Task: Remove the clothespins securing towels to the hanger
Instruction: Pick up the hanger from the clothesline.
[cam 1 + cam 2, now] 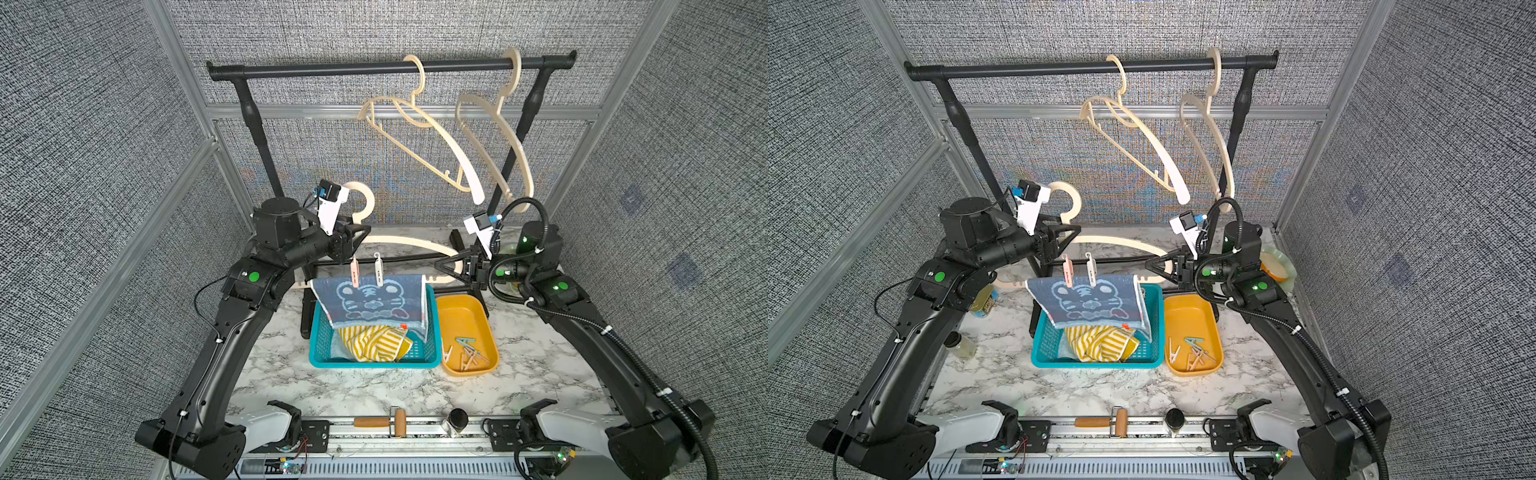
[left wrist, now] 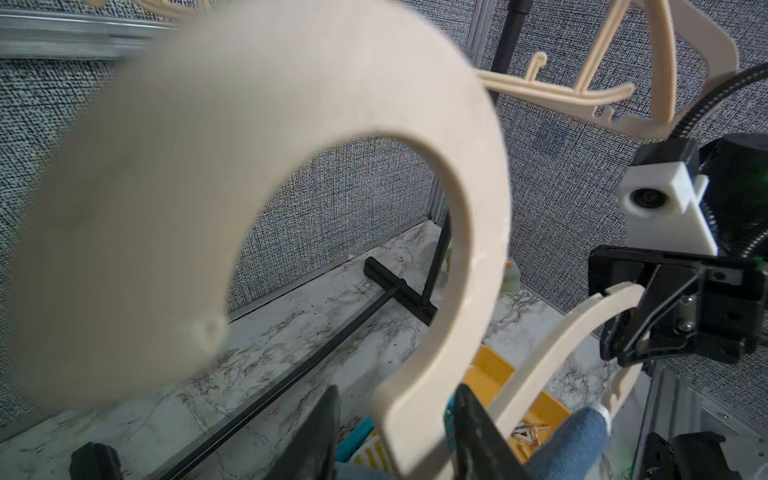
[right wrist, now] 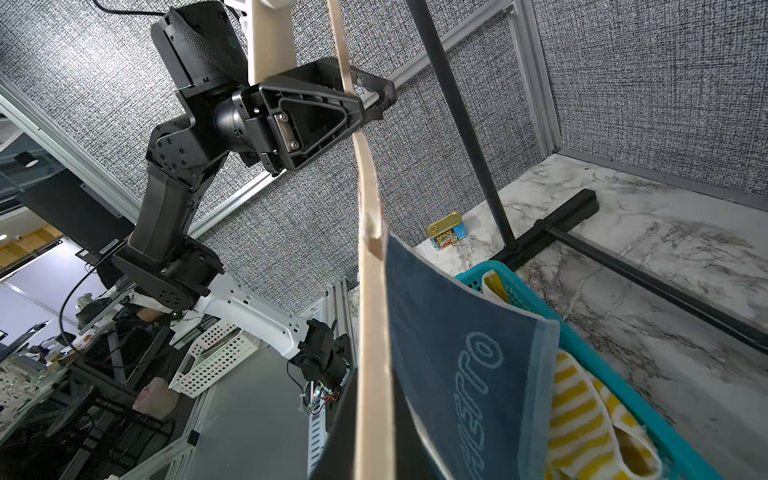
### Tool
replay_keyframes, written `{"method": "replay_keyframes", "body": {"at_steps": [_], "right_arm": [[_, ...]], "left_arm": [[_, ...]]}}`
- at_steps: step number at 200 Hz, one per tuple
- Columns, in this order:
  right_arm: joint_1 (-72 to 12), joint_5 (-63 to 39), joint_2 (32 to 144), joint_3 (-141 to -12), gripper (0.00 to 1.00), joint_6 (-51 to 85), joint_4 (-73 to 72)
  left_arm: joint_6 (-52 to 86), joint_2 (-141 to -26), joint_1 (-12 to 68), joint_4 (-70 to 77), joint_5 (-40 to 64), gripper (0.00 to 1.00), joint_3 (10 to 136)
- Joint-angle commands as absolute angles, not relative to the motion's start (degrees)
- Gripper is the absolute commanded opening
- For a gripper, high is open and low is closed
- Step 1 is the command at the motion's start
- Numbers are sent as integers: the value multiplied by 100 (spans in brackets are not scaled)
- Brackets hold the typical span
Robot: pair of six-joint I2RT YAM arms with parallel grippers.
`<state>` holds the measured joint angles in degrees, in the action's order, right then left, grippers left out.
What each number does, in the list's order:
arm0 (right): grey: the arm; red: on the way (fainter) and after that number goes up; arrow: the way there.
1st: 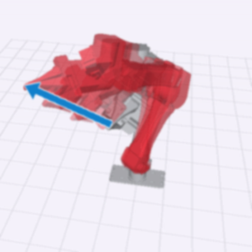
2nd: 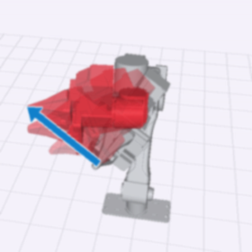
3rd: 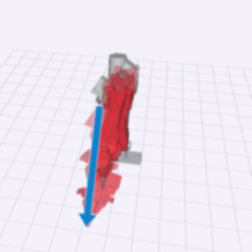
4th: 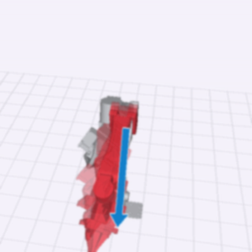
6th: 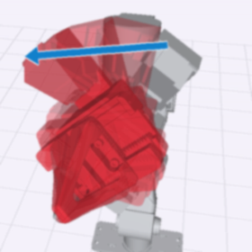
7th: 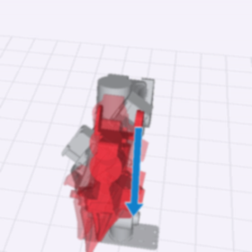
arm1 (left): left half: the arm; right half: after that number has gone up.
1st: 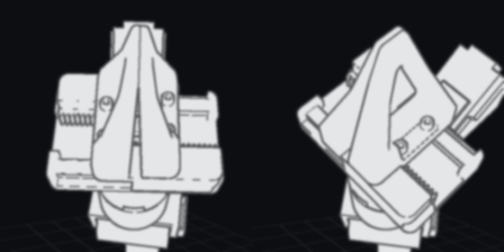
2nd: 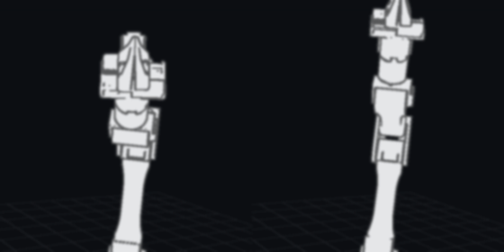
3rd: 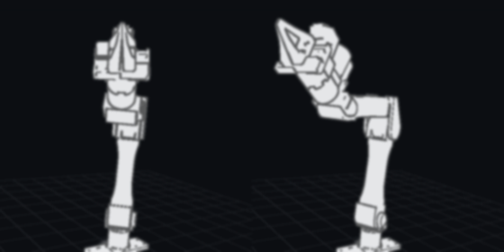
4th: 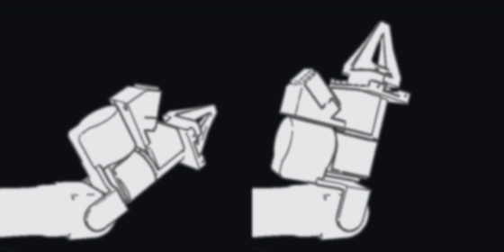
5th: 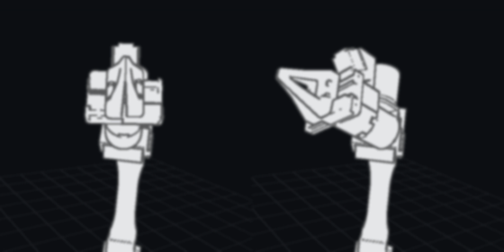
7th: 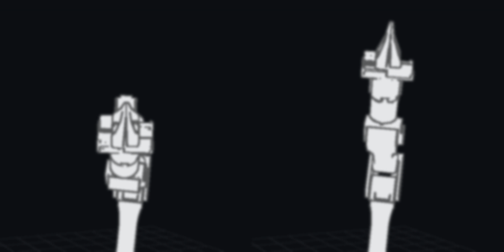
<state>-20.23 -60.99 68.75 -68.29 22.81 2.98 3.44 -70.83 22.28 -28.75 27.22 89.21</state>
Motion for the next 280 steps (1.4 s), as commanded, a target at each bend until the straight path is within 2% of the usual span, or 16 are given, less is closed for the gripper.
{"method": "replay_keyframes", "body": {"at_steps": [1, 15, 44, 47, 55, 60, 74, 92, 143, 218, 243, 280], "right_arm": [[-2027, -6356, 6908, -6830, 0, 2384, -99], [-2028, -6350, 6960, -6820, 0, 2455, -149], [-2030, -6328, 7052, -6850, 0, 2505, -163], [-2034, -6328, 7072, -6854, 6, 2516, -159], [-2029, -6289, 7084, -6867, 30, 2488, -99], [-2030, -6256, 7084, -6893, 40, 2416, -11], [-2012, -6016, 7055, -7035, 51, 2047, 506], [-1995, -5735, 6955, -7251, 57, 1540, 1218], [-1973, -5212, 6690, -7794, 63, 677, 2609], [-2049, -5076, 6405, -8130, 64, 313, 3433], [-2472, -4807, 6583, -8335, 64, -12, 3822], [-3348, -3859, 7129, -8980, 64, -671, 4446]], "left_arm": [[386, -7109, 2208, -2587, 2861, 21, 8811], [400, -7136, 2204, -2551, 2928, 0, 8743], [403, -7113, 2197, -2413, 2996, 0, 8567], [390, -7102, 2197, -2409, 2993, 0, 8546], [335, -7075, 2197, -2379, 2988, 0, 8490], [313, -7058, 2197, -2373, 2973, 0, 8470], [196, -7011, 2197, -2399, 2927, 0, 8429], [22, -6939, 2197, -2413, 2884, 0, 8355], [-431, -6800, 2195, -2492, 3161, 0, 8306], [-1062, -6823, 2197, -3027, 3780, 0, 8330], [-1139, -6790, 2203, -3091, 4109, 0, 8306], [-1328, -6766, 2207, -3226, 4782, 0, 8297]]}}
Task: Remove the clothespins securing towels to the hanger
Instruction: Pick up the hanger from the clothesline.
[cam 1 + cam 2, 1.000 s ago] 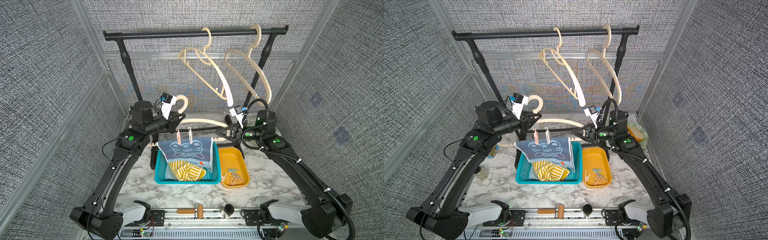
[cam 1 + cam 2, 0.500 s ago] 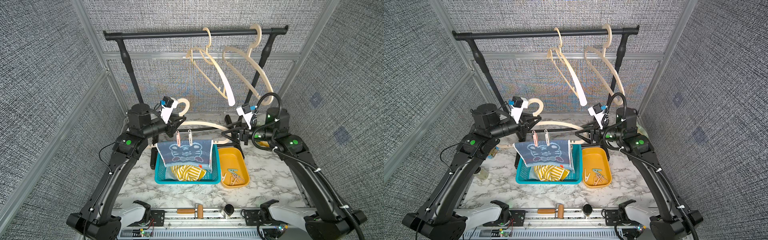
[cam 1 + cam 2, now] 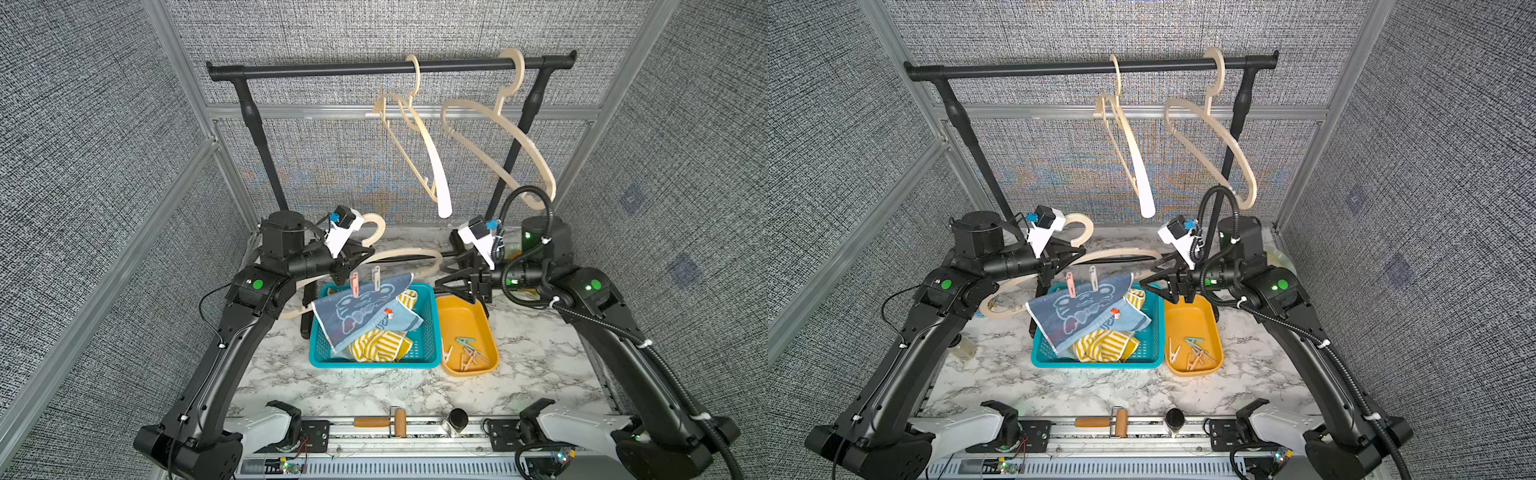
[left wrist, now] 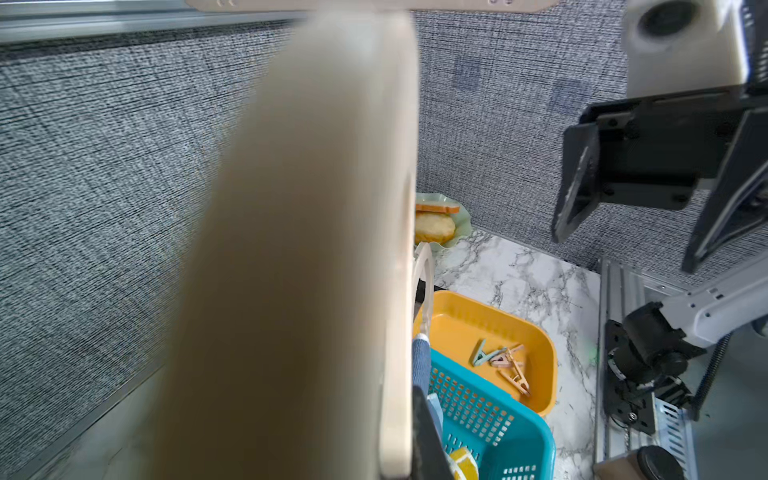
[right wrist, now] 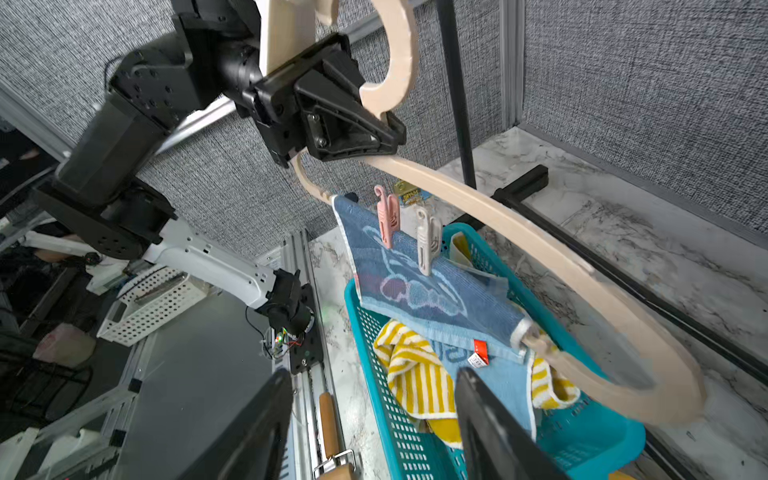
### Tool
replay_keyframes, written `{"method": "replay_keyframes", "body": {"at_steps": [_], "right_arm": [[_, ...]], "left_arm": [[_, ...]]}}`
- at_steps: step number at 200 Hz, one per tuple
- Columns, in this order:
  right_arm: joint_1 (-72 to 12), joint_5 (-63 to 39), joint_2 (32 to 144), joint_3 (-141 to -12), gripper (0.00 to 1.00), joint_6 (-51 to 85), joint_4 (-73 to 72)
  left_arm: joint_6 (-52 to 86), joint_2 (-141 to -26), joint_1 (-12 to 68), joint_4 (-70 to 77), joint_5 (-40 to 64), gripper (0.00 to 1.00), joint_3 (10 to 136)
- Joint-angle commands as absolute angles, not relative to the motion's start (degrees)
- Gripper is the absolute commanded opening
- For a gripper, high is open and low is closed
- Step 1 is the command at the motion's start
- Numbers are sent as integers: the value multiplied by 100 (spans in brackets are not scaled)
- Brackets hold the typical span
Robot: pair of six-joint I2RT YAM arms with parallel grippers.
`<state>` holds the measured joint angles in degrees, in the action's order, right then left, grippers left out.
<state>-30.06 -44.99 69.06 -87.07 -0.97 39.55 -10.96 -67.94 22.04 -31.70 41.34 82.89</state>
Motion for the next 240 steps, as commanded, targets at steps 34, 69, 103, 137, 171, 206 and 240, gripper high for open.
{"method": "replay_keyframes", "body": {"at_steps": [34, 69, 103, 137, 171, 206, 240], "right_arm": [[-3558, -3735, 7583, -9449, 64, -873, 4461], [-3662, -3662, 8006, -9942, 64, -1034, 4614], [-3844, -3754, 8417, -10353, 64, -1283, 5010], [-3971, -3819, 8629, -10472, 64, -1387, 5142], [-4021, -3942, 8723, -10502, 59, -1412, 5136], [-4044, -4007, 8763, -10506, 39, -1413, 5101], [-4047, -3990, 8717, -10440, 0, -1342, 4963]], "left_arm": [[-1533, -6773, 2214, -3512, 5399, 0, 8300], [-1627, -6811, 2212, -3647, 5706, 0, 8312], [-1636, -6854, 2215, -3630, 5932, 0, 8328], [-1591, -6896, 2213, -3577, 5984, 0, 8328], [-1561, -6894, 2214, -3556, 6018, 0, 8322], [-1512, -6874, 2222, -3498, 6003, 0, 8306], [-1433, -6837, 2219, -3401, 5853, 0, 8271]]}}
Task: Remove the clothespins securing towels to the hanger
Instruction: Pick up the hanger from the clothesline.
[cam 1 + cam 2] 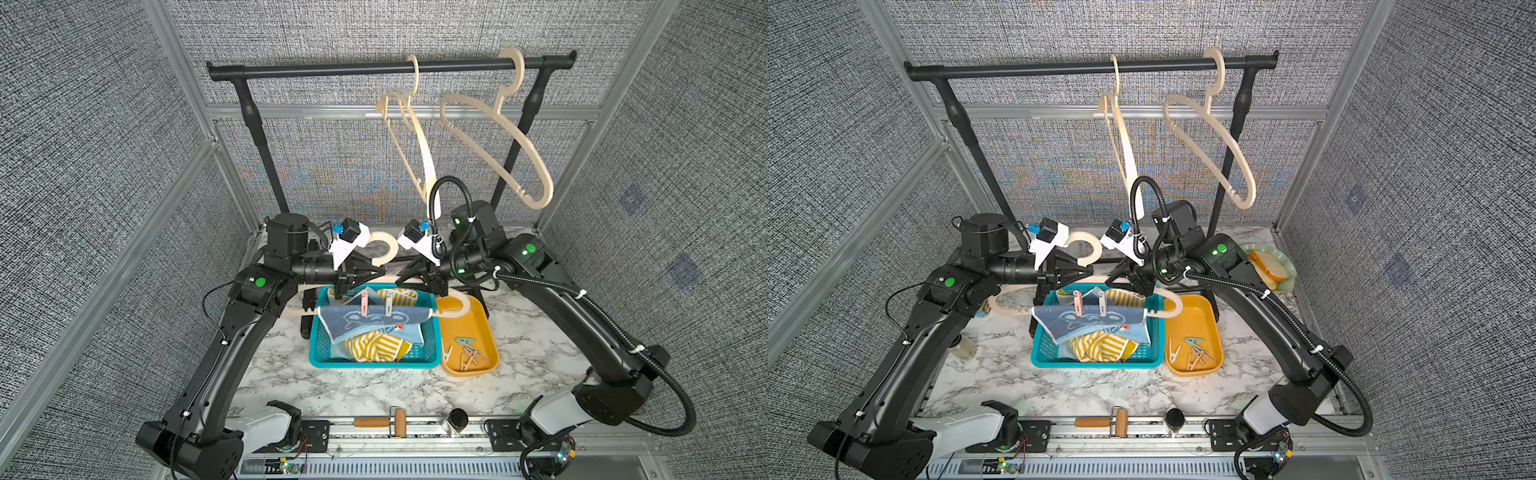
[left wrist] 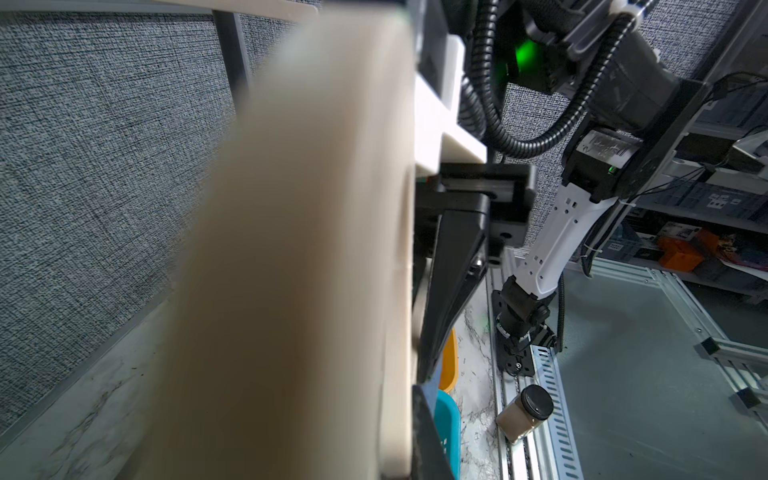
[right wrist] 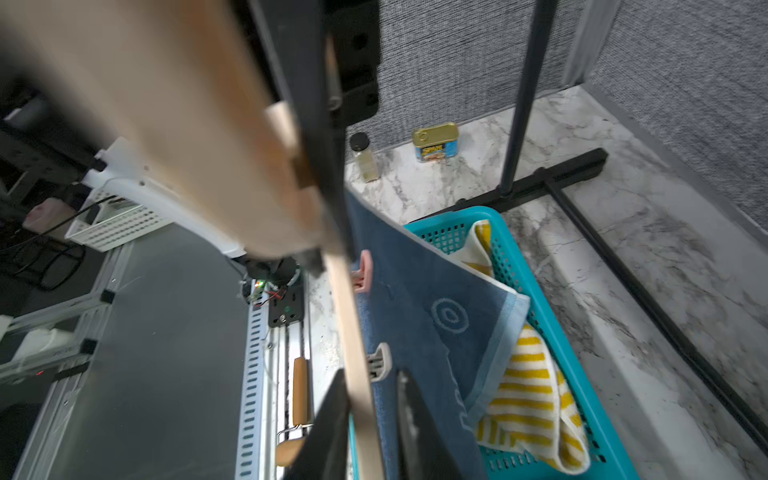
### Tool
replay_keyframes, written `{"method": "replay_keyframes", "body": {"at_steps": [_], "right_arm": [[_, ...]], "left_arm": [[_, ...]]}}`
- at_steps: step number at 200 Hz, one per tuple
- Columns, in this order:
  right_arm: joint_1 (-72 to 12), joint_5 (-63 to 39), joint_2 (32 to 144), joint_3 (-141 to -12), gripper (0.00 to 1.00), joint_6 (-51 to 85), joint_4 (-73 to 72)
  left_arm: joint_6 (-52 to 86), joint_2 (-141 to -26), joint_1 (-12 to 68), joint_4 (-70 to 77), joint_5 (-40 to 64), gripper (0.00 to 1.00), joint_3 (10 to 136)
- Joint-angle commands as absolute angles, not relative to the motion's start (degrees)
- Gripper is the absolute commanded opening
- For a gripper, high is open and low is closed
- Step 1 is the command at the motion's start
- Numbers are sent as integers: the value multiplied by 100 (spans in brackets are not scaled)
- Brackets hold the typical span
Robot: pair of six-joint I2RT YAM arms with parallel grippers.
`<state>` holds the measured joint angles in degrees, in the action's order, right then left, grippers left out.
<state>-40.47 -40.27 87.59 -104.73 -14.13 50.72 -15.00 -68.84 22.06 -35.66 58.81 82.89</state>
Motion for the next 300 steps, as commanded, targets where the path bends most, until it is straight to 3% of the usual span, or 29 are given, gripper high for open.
{"method": "replay_keyframes", "body": {"at_steps": [1, 9, 21, 37, 44, 79, 124, 219, 300], "right_arm": [[-4049, -3990, 8718, -10436, 0, -1339, 4956], [-4043, -3989, 8687, -10396, 0, -1331, 4900], [-4046, -3932, 8658, -10337, 0, -1288, 4798], [-4036, -3850, 8617, -10285, 0, -1238, 4712], [-4033, -3831, 8626, -10275, 0, -1223, 4713], [-3841, -4158, 8647, -10249, 0, -1155, 4763], [-3562, -4835, 8622, -10126, 0, -1085, 4667], [-3497, -5334, 8460, -9724, 0, -1103, 4628], [-3497, -5457, 8450, -9597, 0, -981, 4485]], "left_arm": [[-1424, -6838, 2221, -3397, 5844, 0, 8271], [-1373, -6803, 2216, -3331, 5756, 0, 8246], [-1197, -6712, 2220, -3159, 5549, 31, 8168], [-951, -6559, 2220, -2991, 5198, 55, 8071], [-879, -6480, 2216, -2981, 5022, 59, 8029], [-627, -5717, 2215, -3228, 3809, 62, 7624], [-299, -4951, 2210, -3843, 3552, 61, 6904], [-54, -5340, 1683, -2734, 4798, 55, 6127], [-354, -5663, 1635, -2388, 5886, 57, 6054]]}}
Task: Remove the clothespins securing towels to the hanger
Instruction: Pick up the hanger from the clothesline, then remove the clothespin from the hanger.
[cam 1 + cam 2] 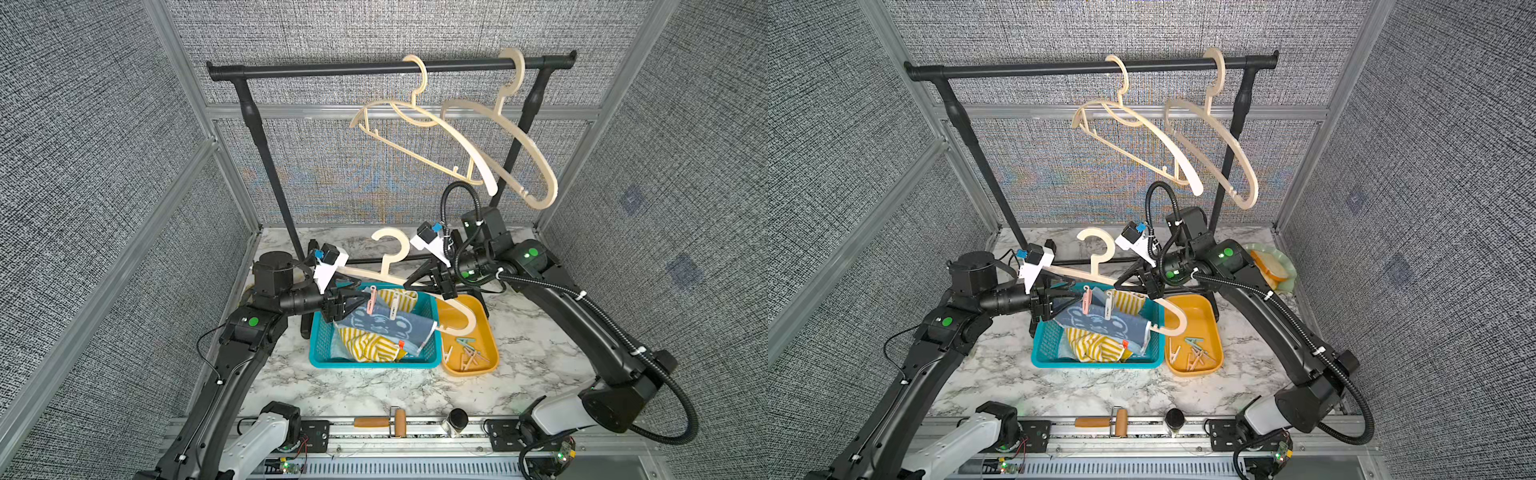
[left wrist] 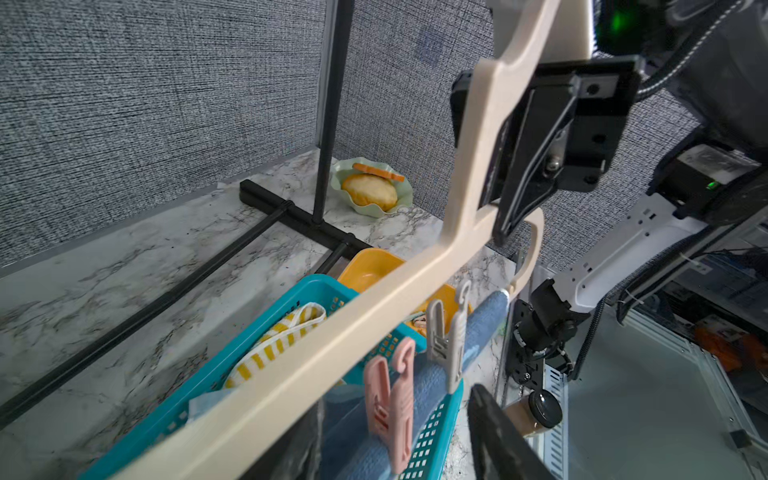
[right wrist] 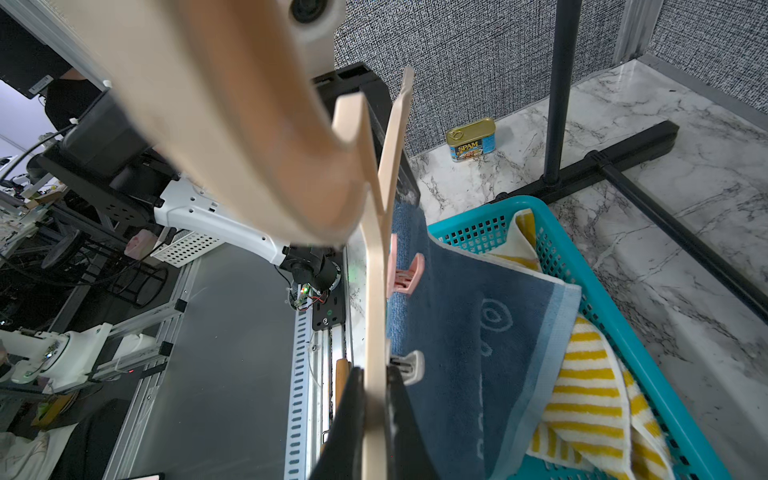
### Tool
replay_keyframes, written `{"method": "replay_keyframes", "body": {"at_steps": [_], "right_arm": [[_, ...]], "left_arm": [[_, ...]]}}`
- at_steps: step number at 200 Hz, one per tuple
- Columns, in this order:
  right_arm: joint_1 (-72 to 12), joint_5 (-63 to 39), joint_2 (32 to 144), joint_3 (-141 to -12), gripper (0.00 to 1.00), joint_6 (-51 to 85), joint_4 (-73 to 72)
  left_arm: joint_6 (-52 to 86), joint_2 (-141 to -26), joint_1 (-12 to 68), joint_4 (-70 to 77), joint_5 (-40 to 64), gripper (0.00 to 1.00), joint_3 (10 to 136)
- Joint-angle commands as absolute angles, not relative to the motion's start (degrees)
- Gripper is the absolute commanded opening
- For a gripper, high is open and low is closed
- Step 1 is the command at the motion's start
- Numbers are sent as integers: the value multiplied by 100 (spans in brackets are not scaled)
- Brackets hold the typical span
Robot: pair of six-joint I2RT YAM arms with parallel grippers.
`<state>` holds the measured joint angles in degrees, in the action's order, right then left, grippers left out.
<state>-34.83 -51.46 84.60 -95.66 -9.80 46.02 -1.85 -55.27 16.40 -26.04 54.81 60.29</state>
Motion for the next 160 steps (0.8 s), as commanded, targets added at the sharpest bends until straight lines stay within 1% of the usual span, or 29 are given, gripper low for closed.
{"method": "replay_keyframes", "body": {"at_steps": [1, 12, 76, 96, 117, 160], "right_arm": [[-3493, -5462, 8453, -9598, 0, -979, 4488], [-3498, -5486, 8451, -9608, 0, -970, 4500], [-3519, -5563, 8453, -9591, 0, -974, 4535], [-3545, -5571, 8460, -9598, 0, -965, 4522], [-3576, -5568, 8476, -9598, 0, -939, 4501], [-3591, -5659, 8581, -9665, 0, -974, 4551]], "left_arm": [[-353, -5675, 1635, -2389, 5870, 57, 6055], [-384, -5746, 1637, -2408, 5726, 57, 6051], [-317, -6151, 1652, -2293, 5924, 61, 6106], [-336, -6187, 1714, -2326, 5763, 63, 6122], [-456, -6187, 1885, -2551, 5242, 64, 6170], [-535, -6083, 2004, -2593, 5308, 64, 6130]]}}
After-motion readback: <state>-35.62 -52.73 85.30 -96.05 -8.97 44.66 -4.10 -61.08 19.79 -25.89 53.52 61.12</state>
